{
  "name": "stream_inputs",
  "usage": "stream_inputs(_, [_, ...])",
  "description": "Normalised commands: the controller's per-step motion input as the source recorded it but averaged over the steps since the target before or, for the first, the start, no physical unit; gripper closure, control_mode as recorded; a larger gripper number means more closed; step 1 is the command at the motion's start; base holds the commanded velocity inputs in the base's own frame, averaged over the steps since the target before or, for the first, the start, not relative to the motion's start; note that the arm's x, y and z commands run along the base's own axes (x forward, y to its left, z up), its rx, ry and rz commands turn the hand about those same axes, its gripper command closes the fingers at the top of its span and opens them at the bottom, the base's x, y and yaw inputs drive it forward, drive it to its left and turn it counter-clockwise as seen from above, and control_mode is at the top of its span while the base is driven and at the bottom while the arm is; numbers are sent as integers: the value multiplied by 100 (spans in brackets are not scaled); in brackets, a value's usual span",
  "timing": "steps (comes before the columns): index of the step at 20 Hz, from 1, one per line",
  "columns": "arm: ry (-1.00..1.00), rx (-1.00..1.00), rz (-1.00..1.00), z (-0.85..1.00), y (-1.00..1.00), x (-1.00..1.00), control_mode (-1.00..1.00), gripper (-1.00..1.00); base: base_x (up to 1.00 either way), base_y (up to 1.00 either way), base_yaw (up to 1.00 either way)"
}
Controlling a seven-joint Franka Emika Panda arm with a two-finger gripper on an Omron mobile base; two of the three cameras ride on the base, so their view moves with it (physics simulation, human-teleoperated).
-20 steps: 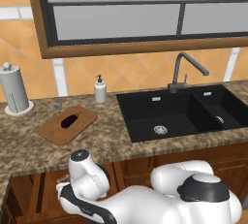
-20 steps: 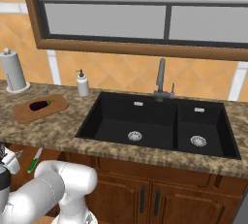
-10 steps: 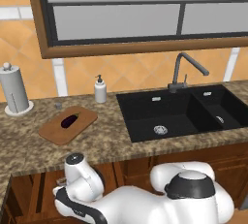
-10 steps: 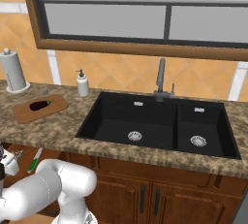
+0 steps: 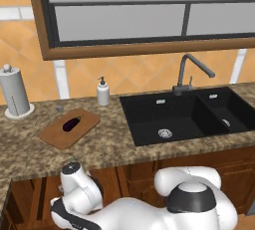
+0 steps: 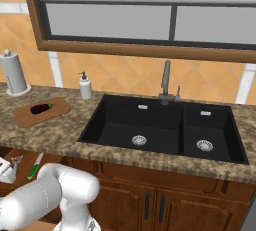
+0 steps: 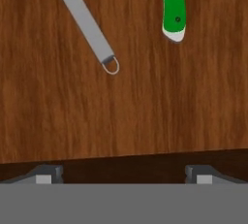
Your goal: Place the appropriate cutting tool for cutting the eggplant skin on the cutting board.
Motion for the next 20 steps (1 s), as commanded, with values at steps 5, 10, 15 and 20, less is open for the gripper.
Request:
stream_inputs(5, [3,0,0,-6,1,-41,-100,-100,0,0,0])
stream_inputs(10, [5,0,0,-5,0,-39,-100,-100,0,0,0])
stream_inputs(15, [1,0,0,1,0,2,-100,-100,0,0,0])
stream_inputs(20, [1,0,1,8,0,95,-100,-100,0,0,0])
